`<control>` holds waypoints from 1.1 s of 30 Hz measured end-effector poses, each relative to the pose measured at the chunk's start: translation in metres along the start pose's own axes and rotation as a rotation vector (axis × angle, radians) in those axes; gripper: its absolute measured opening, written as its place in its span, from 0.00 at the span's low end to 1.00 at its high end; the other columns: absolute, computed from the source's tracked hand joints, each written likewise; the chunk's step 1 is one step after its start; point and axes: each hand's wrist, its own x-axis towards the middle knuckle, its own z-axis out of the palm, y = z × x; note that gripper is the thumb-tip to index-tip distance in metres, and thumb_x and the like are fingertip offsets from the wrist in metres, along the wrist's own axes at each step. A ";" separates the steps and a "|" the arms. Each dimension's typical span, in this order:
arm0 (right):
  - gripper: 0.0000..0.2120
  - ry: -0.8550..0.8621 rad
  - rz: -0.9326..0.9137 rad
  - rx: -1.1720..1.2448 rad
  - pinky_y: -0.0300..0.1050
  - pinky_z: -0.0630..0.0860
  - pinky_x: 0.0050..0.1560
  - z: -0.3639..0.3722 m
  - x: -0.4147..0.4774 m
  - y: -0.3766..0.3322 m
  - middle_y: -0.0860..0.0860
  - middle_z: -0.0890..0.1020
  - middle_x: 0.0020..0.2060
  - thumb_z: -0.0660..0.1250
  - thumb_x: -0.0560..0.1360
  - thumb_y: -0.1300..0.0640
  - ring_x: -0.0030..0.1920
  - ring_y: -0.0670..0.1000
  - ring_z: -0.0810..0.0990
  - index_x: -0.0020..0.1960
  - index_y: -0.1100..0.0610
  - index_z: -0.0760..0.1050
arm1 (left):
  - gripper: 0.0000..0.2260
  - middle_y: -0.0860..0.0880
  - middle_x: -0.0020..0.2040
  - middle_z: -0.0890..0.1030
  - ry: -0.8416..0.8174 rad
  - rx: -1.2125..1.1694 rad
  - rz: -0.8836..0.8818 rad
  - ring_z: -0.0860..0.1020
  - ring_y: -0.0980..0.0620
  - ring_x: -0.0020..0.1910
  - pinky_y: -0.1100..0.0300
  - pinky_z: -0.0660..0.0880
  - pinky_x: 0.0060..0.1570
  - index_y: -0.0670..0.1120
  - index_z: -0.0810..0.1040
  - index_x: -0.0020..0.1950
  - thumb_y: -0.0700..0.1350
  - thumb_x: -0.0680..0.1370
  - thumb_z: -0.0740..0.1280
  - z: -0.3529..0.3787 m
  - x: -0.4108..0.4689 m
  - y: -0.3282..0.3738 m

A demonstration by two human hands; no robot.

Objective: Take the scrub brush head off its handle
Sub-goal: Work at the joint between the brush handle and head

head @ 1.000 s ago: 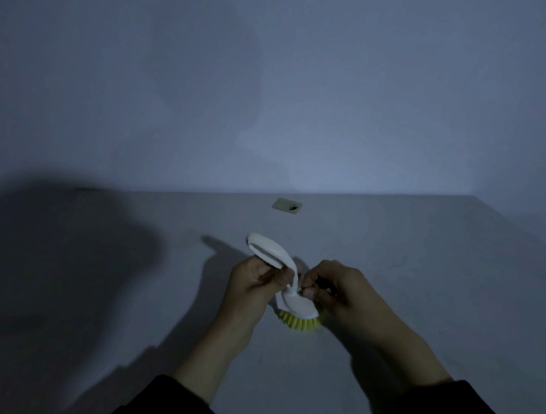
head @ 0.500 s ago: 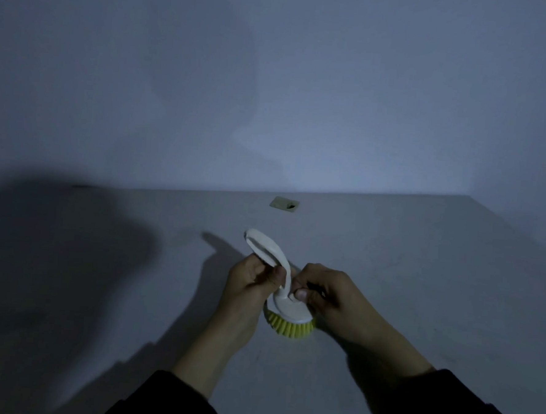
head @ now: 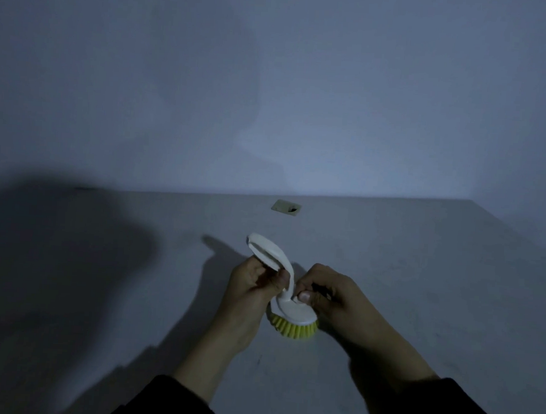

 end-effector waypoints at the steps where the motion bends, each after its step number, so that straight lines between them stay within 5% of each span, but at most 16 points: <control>1: 0.05 0.030 -0.003 -0.006 0.47 0.73 0.44 0.001 -0.001 -0.001 0.52 0.81 0.42 0.71 0.78 0.63 0.43 0.50 0.78 0.45 0.55 0.81 | 0.08 0.51 0.47 0.88 -0.001 0.000 0.006 0.86 0.52 0.47 0.62 0.81 0.43 0.53 0.86 0.48 0.41 0.76 0.69 0.000 0.000 0.000; 5: 0.12 0.113 0.009 -0.160 0.37 0.67 0.39 0.002 -0.004 -0.005 0.48 0.76 0.40 0.69 0.74 0.41 0.40 0.45 0.72 0.42 0.46 0.70 | 0.06 0.46 0.48 0.88 -0.026 -0.026 0.012 0.86 0.48 0.47 0.58 0.82 0.44 0.51 0.85 0.49 0.42 0.76 0.70 0.001 0.001 -0.004; 7: 0.19 0.092 0.011 -0.389 0.42 0.66 0.37 0.002 -0.004 -0.003 0.49 0.73 0.38 0.66 0.74 0.36 0.37 0.47 0.70 0.41 0.51 0.68 | 0.06 0.46 0.48 0.88 -0.026 -0.032 0.010 0.86 0.47 0.47 0.56 0.82 0.44 0.51 0.85 0.49 0.42 0.76 0.70 0.002 0.001 -0.004; 10: 0.25 0.068 0.014 -0.570 0.50 0.67 0.36 0.003 -0.003 -0.003 0.52 0.73 0.35 0.65 0.78 0.36 0.35 0.50 0.69 0.38 0.58 0.72 | 0.07 0.47 0.48 0.88 -0.018 -0.021 -0.001 0.86 0.46 0.47 0.52 0.82 0.46 0.53 0.85 0.48 0.43 0.75 0.70 0.003 0.000 -0.004; 19: 0.26 0.007 -0.065 -0.716 0.51 0.70 0.37 0.000 -0.004 -0.010 0.51 0.73 0.33 0.50 0.78 0.36 0.37 0.52 0.70 0.38 0.56 0.71 | 0.09 0.51 0.48 0.88 -0.035 0.016 0.026 0.86 0.48 0.49 0.43 0.82 0.52 0.58 0.86 0.48 0.44 0.75 0.69 0.004 -0.001 0.000; 26: 0.25 -0.023 -0.039 -0.754 0.53 0.70 0.39 0.002 -0.002 -0.012 0.51 0.73 0.34 0.51 0.78 0.37 0.38 0.51 0.69 0.38 0.56 0.70 | 0.08 0.49 0.48 0.88 -0.034 0.026 0.034 0.85 0.45 0.50 0.39 0.81 0.53 0.56 0.85 0.48 0.44 0.75 0.69 0.003 -0.001 -0.001; 33: 0.22 -0.009 -0.004 -0.793 0.51 0.68 0.37 0.007 -0.003 -0.015 0.49 0.68 0.34 0.56 0.79 0.38 0.38 0.50 0.66 0.38 0.55 0.69 | 0.06 0.47 0.47 0.88 -0.029 -0.004 0.019 0.85 0.46 0.47 0.45 0.82 0.49 0.52 0.85 0.48 0.43 0.75 0.69 0.003 -0.001 -0.001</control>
